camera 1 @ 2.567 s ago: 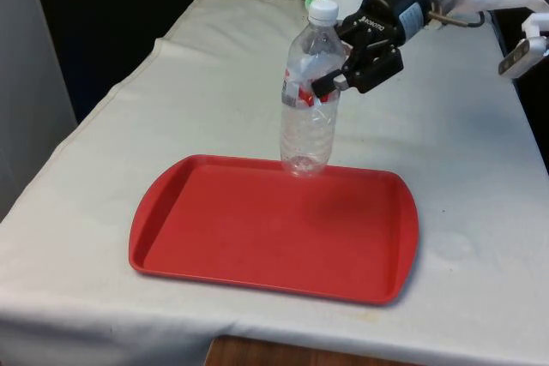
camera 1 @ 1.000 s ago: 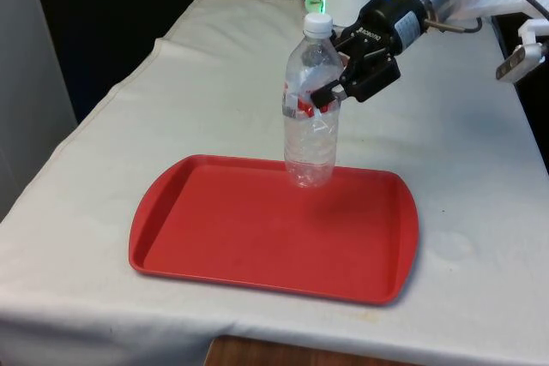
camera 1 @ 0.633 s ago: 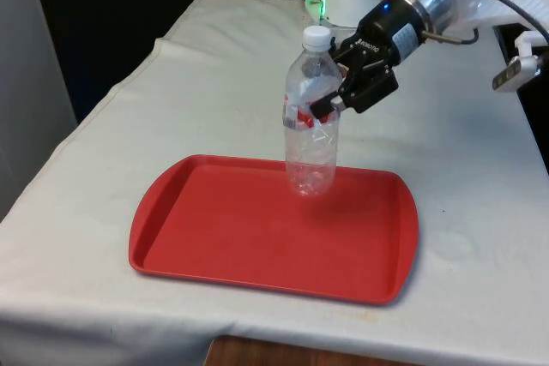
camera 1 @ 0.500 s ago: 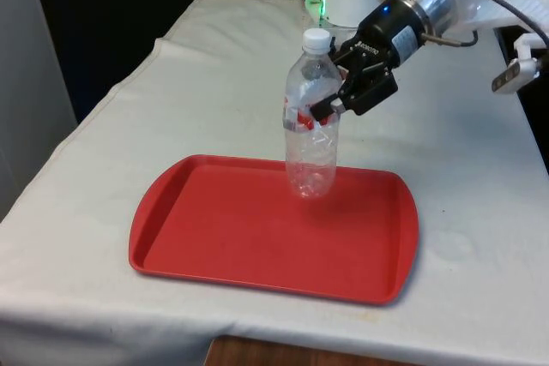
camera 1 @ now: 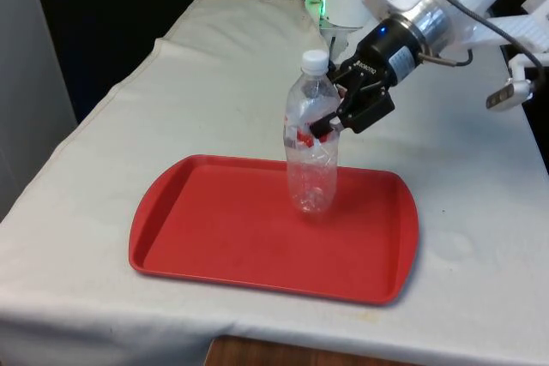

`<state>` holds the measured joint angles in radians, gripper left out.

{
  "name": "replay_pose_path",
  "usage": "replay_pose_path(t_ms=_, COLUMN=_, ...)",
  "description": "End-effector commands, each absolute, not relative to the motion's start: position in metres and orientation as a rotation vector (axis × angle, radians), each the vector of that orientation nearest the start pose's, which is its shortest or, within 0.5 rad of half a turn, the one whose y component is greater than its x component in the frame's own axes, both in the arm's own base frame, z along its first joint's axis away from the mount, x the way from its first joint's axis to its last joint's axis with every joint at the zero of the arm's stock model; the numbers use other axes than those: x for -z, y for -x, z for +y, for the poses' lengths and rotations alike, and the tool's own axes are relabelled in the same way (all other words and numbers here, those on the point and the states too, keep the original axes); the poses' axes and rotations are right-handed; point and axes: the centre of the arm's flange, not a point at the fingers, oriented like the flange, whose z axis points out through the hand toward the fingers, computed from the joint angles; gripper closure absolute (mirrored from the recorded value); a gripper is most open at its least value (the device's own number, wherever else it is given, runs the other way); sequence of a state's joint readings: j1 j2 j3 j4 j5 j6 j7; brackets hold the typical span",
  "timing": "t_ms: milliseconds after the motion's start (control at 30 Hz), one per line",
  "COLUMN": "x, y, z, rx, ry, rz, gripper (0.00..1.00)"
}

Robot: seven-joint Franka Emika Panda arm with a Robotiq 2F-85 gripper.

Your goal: Place the bottle upright on the tray.

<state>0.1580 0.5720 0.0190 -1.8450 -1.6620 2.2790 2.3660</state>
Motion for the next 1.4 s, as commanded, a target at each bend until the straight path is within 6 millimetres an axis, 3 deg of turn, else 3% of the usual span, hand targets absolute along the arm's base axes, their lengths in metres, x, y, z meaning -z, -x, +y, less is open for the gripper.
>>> replay_pose_path(t_ms=0, x=-0.218, y=-0.644, z=0.091, rx=1.763, ry=2.759, rz=1.308, gripper=0.66)
replay_pose_path(t_ms=467, x=-0.194, y=-0.644, z=0.09, rx=1.753, ry=2.729, rz=1.349, gripper=0.66)
replay_pose_path(t_ms=1367, x=-0.196, y=-0.644, z=0.09, rx=1.773, ry=2.743, rz=1.358, gripper=0.66)
